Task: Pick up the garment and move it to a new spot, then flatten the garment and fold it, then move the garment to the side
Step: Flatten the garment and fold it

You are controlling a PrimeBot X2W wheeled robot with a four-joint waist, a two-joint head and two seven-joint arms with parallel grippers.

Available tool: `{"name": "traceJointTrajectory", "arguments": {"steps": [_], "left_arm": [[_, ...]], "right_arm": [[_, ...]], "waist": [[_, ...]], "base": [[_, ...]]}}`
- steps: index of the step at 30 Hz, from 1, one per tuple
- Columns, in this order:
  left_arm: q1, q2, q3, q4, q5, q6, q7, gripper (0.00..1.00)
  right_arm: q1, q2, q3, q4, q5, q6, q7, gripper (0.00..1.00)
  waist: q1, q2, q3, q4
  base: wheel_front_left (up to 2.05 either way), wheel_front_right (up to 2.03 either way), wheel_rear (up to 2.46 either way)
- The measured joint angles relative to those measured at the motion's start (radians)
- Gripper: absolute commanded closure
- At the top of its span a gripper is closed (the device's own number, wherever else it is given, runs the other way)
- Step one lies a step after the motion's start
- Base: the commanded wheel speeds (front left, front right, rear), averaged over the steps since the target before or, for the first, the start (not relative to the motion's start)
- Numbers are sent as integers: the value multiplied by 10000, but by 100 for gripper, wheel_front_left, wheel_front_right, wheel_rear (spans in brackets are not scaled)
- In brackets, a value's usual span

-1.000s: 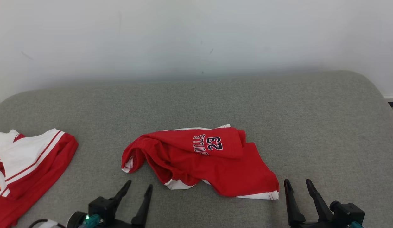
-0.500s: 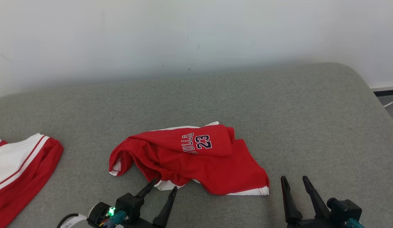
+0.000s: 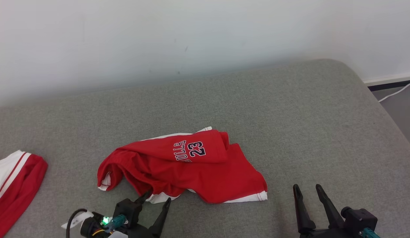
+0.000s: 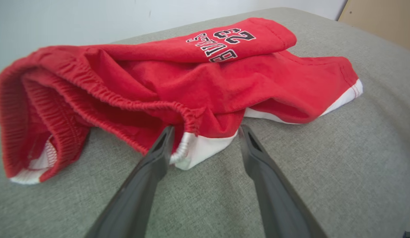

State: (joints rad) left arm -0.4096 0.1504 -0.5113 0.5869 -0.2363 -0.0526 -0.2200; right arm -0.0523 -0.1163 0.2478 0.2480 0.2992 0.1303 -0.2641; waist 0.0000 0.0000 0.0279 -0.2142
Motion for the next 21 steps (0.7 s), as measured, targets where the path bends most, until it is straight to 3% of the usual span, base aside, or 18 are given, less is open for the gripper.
{"name": "traceJointTrajectory", "arguments": {"steps": [4,6,7,14,21], "left_arm": [[-316,-25,-84,729,29,-75,-25,0],[-476,-111,-79,1068,-23,-105,-65,57],[-544,-144,-109,1254,-25,-174,-65,100],[-662,-274,-13,1540,-242,-251,-322,100],[-253,-115,297,518,-447,-159,-405,100]], "right_arm": [[-4,-17,4,-10,6,0,0,0],[-5,-15,2,-17,6,0,0,0],[-5,-15,4,-17,4,0,0,0],[45,-2,-121,4,-6,0,0,0],[223,59,-174,0,-6,0,0,0]], "waist": [[0,0,39,-19],[0,0,59,-12],[1,0,67,-4],[0,0,17,249],[0,0,-91,721]], "base": [[0,0,0],[0,0,0],[0,0,0],[0,0,0],[0,0,0]]}}
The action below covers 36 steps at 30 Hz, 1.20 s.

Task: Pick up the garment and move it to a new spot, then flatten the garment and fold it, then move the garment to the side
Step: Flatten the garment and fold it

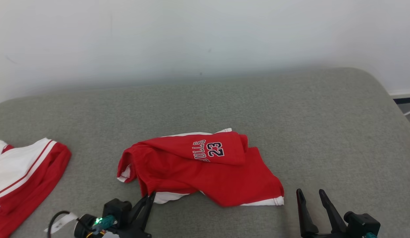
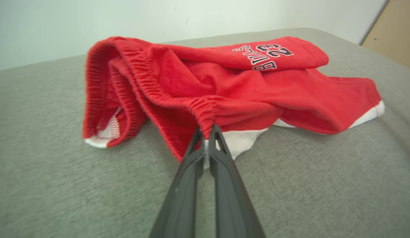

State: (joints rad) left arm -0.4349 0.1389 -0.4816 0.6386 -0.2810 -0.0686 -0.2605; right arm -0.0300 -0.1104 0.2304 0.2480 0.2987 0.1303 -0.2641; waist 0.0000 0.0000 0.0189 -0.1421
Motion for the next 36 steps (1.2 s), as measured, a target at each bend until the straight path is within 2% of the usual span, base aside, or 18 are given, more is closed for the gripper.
{"name": "traceJointTrajectory", "arguments": {"steps": [5,17,18,19,20,28,36], "left_arm": [[860,483,194,-1118,-253,132,130,100],[1506,635,176,-1315,-487,251,282,100],[1510,635,192,-1298,-491,253,230,96],[1509,637,186,-1298,-487,261,217,61],[1510,635,178,-1292,-483,261,205,0],[2150,460,660,-2065,-709,443,-2,0],[3190,234,1802,-4019,-148,897,-4,0]], "right_arm": [[28,27,-113,-21,0,0,0,0],[22,-71,-94,56,-2,0,0,0],[20,-77,-81,63,-2,0,0,0],[20,-81,-77,69,-2,0,0,0],[20,-86,-77,73,-2,0,0,0],[35,-132,-159,104,4,0,0,0],[151,-276,-359,-54,-81,0,0,0]], "waist": [[0,0,-31,514],[0,0,-16,1257],[0,0,-33,1307],[0,0,-48,1354],[0,0,-61,1396],[0,0,-147,1598],[0,0,-265,1637]], "base": [[0,0,0],[0,0,0],[0,0,0],[0,0,0],[0,0,0],[0,0,0],[0,0,0]]}}
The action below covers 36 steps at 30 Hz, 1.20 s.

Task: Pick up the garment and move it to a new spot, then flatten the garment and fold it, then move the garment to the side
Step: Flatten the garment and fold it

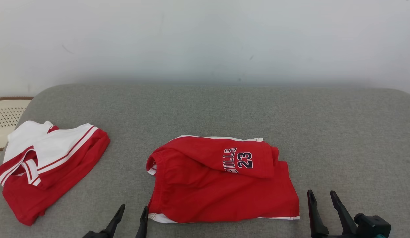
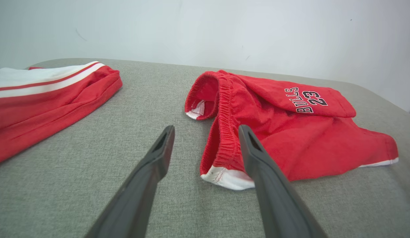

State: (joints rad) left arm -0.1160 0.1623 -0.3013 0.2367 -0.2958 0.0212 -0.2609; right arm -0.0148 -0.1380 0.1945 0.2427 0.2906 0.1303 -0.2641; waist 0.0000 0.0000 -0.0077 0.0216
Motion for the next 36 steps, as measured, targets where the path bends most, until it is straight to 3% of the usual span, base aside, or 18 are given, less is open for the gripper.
{"name": "traceJointTrajectory", "arguments": {"steps": [9,19,36], "left_arm": [[365,-422,1191,-953,878,349,0,0],[632,-470,2196,-1254,1758,604,0,0],[915,-579,2479,-1016,2299,625,0,0]], "right_arm": [[77,-88,-244,-251,-196,0,0,0],[527,-127,-665,-523,-466,0,0,0],[892,-29,-625,-1239,-1187,0,0,0]], "waist": [[0,0,-55,-209],[0,0,-127,-423],[0,0,-284,-584]], "base": [[0,0,0],[0,0,0],[0,0,0]]}}
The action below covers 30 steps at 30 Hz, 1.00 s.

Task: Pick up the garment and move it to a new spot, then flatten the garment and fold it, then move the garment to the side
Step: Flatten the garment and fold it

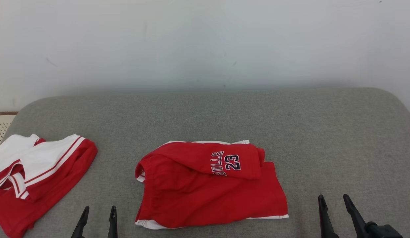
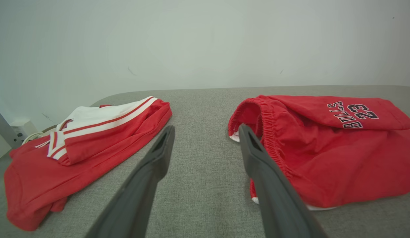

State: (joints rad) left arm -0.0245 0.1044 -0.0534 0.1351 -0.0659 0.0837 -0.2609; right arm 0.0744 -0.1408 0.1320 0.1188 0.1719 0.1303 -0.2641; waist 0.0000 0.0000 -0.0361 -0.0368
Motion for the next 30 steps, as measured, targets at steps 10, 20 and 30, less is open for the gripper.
{"name": "traceJointTrajectory", "arguments": {"steps": [10,20,30], "left_arm": [[-123,0,-117,176,151,-29,0,0],[-146,-10,-115,219,140,-107,0,0],[-149,-17,-117,259,134,-132,0,0]], "right_arm": [[15,33,182,-31,-146,0,0,0],[15,35,236,-2,-136,0,0,0],[15,33,290,77,-119,0,0,0]], "waist": [[0,0,-107,41],[0,0,-58,107],[0,0,-60,125]], "base": [[0,0,0],[0,0,0],[0,0,0]]}}
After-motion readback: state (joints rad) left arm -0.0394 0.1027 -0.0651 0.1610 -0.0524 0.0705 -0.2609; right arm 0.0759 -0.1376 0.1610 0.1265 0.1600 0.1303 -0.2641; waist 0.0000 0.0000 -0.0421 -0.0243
